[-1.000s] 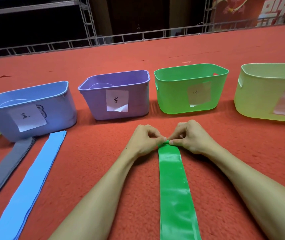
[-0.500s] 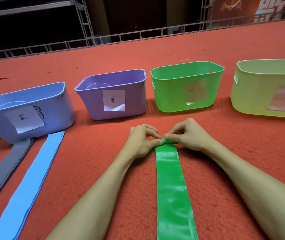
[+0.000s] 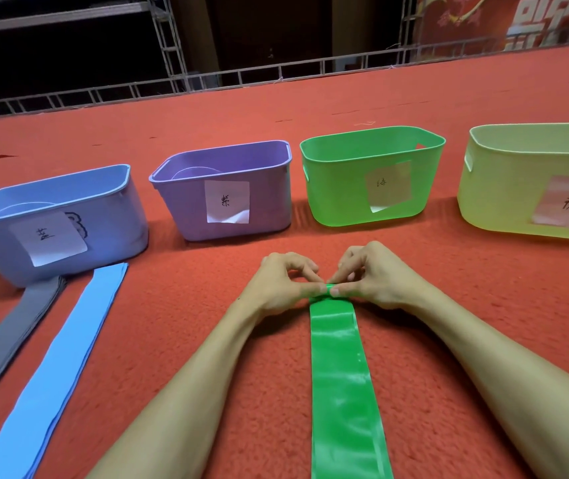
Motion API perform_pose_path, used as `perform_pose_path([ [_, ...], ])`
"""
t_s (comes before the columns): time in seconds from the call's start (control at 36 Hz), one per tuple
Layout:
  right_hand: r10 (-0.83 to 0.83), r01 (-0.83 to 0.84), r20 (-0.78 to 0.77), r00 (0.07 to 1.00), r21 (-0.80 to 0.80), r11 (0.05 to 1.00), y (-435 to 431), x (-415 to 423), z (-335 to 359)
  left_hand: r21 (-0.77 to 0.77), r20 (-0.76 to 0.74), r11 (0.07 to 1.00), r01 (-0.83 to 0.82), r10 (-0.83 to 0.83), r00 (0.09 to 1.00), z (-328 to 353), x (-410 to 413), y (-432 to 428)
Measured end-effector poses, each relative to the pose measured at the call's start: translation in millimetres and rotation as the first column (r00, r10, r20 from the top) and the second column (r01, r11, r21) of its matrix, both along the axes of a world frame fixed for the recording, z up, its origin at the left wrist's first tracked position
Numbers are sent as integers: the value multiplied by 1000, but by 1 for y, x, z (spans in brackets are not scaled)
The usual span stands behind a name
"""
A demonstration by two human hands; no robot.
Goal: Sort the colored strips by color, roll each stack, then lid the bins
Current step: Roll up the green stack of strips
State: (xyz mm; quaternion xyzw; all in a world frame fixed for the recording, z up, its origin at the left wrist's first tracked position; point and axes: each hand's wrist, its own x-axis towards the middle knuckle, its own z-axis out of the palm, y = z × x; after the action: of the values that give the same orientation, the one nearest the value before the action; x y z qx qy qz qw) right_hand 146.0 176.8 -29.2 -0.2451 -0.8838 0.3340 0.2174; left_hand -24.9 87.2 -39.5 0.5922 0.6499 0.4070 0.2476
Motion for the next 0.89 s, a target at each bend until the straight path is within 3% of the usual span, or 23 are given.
perform_pose_path([
  [0.08,23,-23,3,1000,7,1000,-1,1,2,-9,12,1000,19,-19,1000,4,0,-3],
  [0.31,68,-65,33,997,-60,996,0,2,4,-70,-247,996,54,-69,967,0,-6,-3],
  [0.5,78,-75,30,996,-99,992,2,7,2,-32,-256,997,68,-74,964,2,0,-6],
  [0.69,85,-83,36,996,-58,995,2,6,0,65,-135,998,24,-15,991,4,7,-5],
  [0.89,36,-40,-73,997,-55,998,5,2,-6,191,33,975,-111,107,994,2,15,1],
])
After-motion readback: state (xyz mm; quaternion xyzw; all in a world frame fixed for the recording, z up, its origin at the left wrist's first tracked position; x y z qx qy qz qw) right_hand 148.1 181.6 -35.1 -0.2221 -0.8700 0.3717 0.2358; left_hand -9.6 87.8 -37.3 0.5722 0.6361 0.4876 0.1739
